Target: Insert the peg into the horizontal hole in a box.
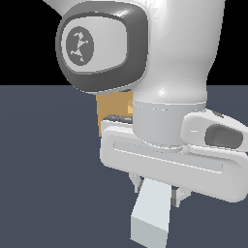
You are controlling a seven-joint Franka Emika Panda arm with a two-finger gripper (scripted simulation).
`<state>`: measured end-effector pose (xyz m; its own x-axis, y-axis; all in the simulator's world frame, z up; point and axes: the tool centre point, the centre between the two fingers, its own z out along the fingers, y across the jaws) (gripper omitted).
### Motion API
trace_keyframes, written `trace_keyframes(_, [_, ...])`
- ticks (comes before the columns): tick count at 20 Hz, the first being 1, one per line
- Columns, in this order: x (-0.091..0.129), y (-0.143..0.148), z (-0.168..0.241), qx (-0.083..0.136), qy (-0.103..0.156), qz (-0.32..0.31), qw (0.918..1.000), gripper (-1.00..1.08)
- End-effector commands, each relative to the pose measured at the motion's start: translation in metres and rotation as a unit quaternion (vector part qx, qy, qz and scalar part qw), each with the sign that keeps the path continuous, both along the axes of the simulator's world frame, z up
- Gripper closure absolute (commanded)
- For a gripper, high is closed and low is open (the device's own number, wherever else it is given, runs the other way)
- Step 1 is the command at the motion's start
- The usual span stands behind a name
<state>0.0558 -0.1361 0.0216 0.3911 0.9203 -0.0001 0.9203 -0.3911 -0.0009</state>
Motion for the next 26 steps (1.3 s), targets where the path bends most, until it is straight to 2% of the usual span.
trace_keyframes(1, [0.0,0.0,0.0,0.0,0.0,0.0,1.0,1.08])
trace_keyframes(10, [0.001,0.002,0.002,0.0,0.0,0.006,1.0,1.08])
trace_keyframes(17, [0.012,0.026,0.019,-0.001,0.0,0.064,0.998,1.08])
trace_keyframes(21, [0.02,0.052,0.036,-0.001,0.0,0.123,0.9924,1.08])
trace_keyframes(26, [0.026,0.091,0.062,-0.001,0.0,0.212,0.9774,1.08])
